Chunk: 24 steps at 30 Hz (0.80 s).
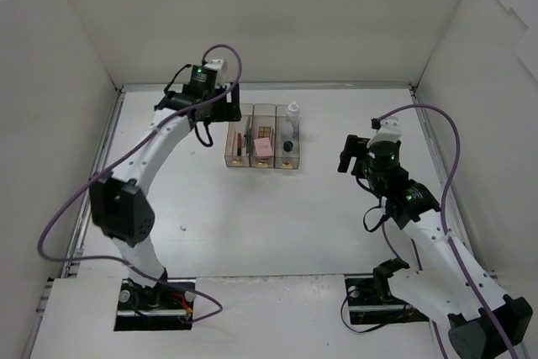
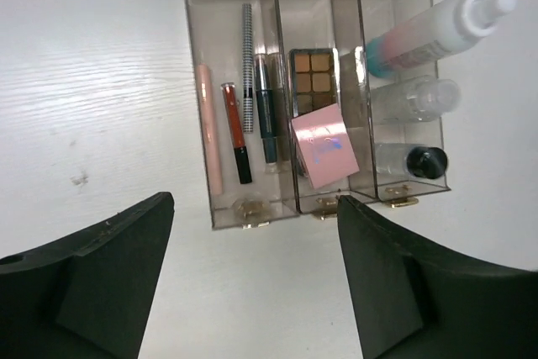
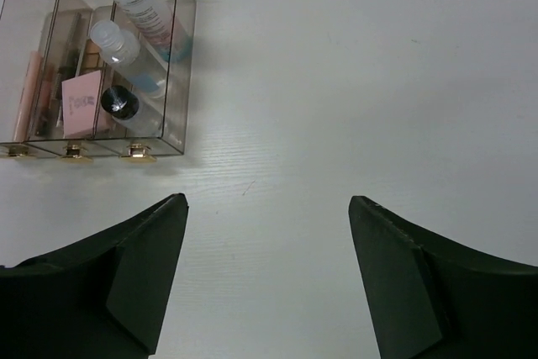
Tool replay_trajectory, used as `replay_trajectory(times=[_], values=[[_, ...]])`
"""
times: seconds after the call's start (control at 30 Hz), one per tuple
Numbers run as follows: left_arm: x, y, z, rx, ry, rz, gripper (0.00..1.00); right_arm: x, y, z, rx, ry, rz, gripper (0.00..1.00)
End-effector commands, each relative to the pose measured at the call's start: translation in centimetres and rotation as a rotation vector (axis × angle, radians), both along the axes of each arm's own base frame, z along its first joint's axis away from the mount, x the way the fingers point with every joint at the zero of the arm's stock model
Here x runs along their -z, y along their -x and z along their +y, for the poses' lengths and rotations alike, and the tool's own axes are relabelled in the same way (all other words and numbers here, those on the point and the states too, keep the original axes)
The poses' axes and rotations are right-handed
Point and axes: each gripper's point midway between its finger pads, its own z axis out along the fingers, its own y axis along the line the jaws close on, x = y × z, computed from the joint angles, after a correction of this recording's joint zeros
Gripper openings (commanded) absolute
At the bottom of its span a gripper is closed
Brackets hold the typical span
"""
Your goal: Organize the makeup
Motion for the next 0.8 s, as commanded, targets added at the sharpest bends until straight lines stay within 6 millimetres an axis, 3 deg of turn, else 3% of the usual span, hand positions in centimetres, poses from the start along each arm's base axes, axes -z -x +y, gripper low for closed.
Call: replay_trajectory(times=[0.0,0.03,0.07,0.13,0.17,0.23,0.27,0.33,0.5,0.77], values=[[-10.5,3.5,4.1,-0.102,0.024,-0.257,0.75,-3.2,-0.6,-0.6,0.019,0.007,-0.092,0.76],[-9.5,4.6,5.8,-0.143,-0.02,-0.25,0.77,-3.4,-0.4,-0.7,0.013,0.011,-0.097,0.8],[-12.0,6.8,7.2,-0.17,-0.009,-0.32,0.78,-3.1,-0.3,-0.9,0.017,0.019,-0.089,0.82],[-12.4,8.7,10.3,-0.262,-0.046,-0.357,0.85,-3.3,0.2,-1.5,0.04,0.022,-0.095,0.98],[-12.4,11.2,11.5,-0.275,-0.054,-0.379,0.87,-3.2,0.5,-1.8,0.05,0.029,-0.083,0.98],[-12.1,13.3,14.0,-0.345,-0.1,-0.405,0.93,-3.9,1.2,-2.5,0.077,0.028,-0.094,0.98],[-10.9,16.3,16.6,-0.418,-0.139,-0.412,0.97,-4.5,2.1,-3.4,0.104,0.041,-0.109,0.98],[-10.2,17.9,18.1,-0.461,-0.166,-0.415,0.98,-4.3,2.6,-3.7,0.108,0.051,-0.103,0.98],[-9.4,21.8,20.7,-0.527,-0.202,-0.446,0.99,-4.5,5.6,-5.6,0.148,0.062,-0.108,0.98],[-6.4,24.7,21.3,-0.512,-0.203,-0.431,0.99,-5.8,10.0,-9.1,0.289,0.002,-0.174,0.98]])
